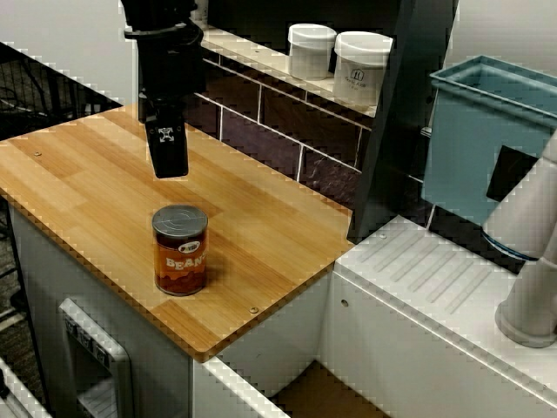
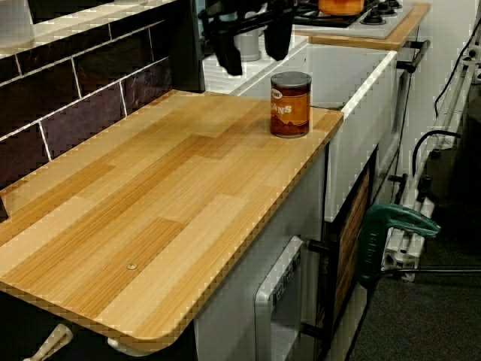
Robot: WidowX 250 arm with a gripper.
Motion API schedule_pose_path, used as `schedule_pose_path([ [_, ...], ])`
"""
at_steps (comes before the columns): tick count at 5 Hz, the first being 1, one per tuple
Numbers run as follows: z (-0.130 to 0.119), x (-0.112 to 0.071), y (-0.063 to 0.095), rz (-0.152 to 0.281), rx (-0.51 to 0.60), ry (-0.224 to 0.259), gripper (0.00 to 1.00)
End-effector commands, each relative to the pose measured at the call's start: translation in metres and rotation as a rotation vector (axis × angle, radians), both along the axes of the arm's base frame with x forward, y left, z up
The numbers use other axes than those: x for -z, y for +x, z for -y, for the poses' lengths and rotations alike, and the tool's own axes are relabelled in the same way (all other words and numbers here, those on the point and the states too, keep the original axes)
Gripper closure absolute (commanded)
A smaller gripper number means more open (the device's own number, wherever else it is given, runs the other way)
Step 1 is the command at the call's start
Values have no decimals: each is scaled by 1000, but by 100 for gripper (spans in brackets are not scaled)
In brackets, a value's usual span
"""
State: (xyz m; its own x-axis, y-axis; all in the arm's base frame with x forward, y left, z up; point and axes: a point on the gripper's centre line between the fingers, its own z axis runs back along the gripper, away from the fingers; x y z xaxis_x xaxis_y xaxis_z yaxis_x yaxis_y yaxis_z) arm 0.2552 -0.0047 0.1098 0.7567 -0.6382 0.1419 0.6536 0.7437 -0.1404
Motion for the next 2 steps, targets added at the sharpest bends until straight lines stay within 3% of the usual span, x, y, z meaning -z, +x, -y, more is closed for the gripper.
schedule_pose_path([
  [1, 39, -24, -30, 78, 245, 35, 0],
  [2, 47, -21, -32, 124, 389, 16, 0],
])
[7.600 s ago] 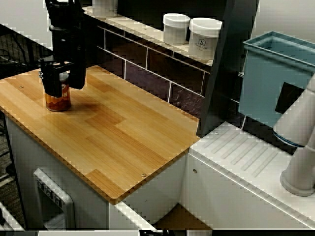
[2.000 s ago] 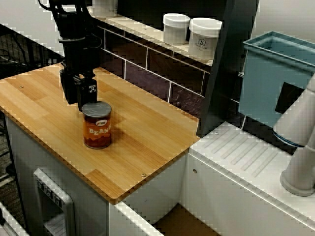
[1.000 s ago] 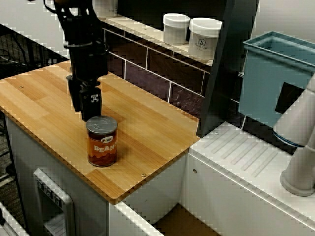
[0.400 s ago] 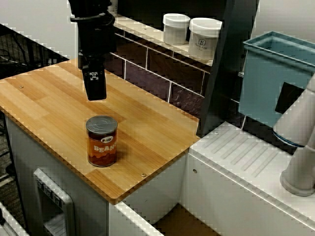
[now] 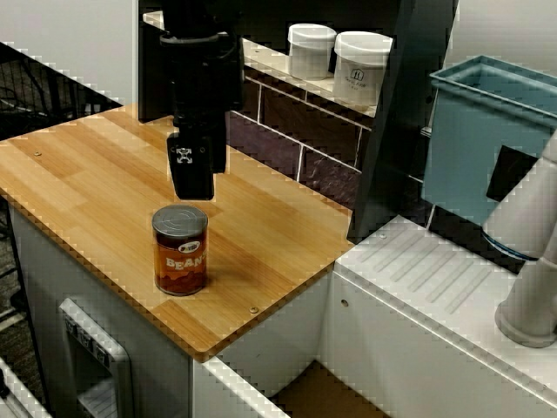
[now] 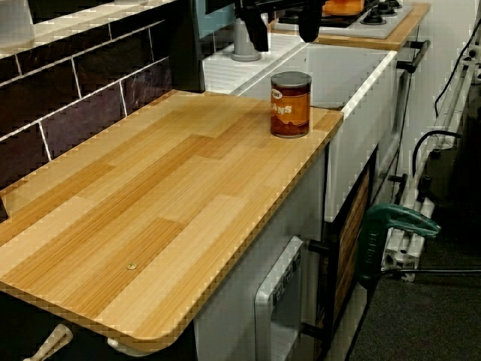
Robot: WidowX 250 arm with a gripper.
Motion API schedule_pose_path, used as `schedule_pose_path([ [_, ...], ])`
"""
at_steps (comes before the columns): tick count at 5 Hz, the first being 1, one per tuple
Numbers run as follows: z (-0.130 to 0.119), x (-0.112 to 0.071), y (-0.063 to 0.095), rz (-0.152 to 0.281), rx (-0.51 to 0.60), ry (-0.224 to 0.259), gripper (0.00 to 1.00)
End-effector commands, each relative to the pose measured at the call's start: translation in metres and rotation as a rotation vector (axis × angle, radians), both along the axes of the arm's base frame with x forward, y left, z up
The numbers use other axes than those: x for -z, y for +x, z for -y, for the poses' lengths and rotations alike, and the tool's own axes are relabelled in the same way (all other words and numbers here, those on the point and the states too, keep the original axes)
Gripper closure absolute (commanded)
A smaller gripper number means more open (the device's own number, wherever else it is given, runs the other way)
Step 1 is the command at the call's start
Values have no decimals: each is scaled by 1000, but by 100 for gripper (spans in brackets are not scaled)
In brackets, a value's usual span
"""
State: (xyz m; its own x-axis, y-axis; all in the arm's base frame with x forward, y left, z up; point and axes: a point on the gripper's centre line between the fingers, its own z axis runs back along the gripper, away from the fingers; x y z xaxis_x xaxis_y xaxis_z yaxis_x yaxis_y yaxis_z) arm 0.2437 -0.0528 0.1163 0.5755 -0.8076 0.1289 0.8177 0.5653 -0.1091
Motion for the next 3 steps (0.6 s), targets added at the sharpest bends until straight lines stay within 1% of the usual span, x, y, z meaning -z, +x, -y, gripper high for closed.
schedule_pose_path([
  [1, 9, -5, -17, 115, 287, -39, 0],
  [2, 13, 14, -15, 121, 431, -55, 0],
  [3, 13, 23, -22, 121, 464, -86, 0],
])
